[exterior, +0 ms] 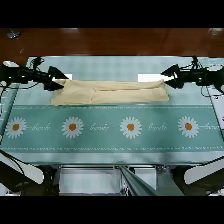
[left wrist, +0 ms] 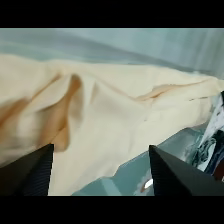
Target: Fold the shirts.
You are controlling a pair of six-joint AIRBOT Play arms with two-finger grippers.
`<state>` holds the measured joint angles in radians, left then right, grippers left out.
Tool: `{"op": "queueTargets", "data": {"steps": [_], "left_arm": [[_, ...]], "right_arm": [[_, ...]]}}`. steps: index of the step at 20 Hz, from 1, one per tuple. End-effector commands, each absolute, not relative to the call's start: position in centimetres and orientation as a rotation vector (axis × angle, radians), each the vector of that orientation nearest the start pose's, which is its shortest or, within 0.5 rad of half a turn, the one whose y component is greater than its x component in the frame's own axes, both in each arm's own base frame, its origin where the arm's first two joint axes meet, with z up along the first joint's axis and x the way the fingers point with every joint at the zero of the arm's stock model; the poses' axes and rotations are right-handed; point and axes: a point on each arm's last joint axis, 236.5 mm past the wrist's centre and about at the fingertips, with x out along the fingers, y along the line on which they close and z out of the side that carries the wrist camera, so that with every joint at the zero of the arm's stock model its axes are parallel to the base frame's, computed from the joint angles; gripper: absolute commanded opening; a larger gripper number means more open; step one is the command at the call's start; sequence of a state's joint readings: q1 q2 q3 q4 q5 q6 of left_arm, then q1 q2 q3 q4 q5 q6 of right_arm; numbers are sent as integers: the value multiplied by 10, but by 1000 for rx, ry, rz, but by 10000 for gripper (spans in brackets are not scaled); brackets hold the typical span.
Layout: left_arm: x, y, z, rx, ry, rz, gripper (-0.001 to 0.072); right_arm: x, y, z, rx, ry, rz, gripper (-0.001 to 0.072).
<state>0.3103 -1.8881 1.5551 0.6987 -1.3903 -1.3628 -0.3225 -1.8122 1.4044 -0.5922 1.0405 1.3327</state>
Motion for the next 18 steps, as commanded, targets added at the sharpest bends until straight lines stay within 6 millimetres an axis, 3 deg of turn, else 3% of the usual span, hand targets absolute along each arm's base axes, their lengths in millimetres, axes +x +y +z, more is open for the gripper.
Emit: {"op": "queueTargets", "data": {"steps": [1, 3, 4, 6, 8, 11, 13, 14, 15, 16, 17, 18], "left_arm": [[424, 31, -44, -732, 1488, -253, 701], [415, 55, -48, -694, 1381, -116, 701], [416, 54, -44, -701, 1273, -85, 701], [413, 34, -24, -690, 1069, -103, 701], [398, 10, -6, -687, 933, -114, 701], [379, -24, 6, -657, 891, -158, 701], [375, -51, 8, -631, 916, -224, 701], [373, -64, 6, -620, 930, -255, 700], [371, -77, 5, -614, 946, -285, 699], [367, -90, 5, -609, 968, -322, 691], [362, -104, 6, -597, 994, -367, 408], [359, -116, 10, -561, 1000, -421, 41]], "right_arm": [[481, -33, -56, 990, 1205, 177, 626], [447, -49, -84, 954, 1354, 52, 626], [438, -46, -92, 926, 1397, 39, 626], [438, -30, -95, 880, 1415, 78, 626], [450, -11, -93, 869, 1387, 105, 625], [467, 28, -90, 878, 1353, 177, 625], [465, 53, -96, 880, 1385, 219, 612], [463, 61, -98, 872, 1398, 231, 472], [463, 67, -94, 870, 1400, 245, 184], [464, 70, -84, 853, 1393, 277, 23], [463, 69, -70, 823, 1375, 298, 23], [462, 64, -55, 791, 1354, 303, 23]]}}
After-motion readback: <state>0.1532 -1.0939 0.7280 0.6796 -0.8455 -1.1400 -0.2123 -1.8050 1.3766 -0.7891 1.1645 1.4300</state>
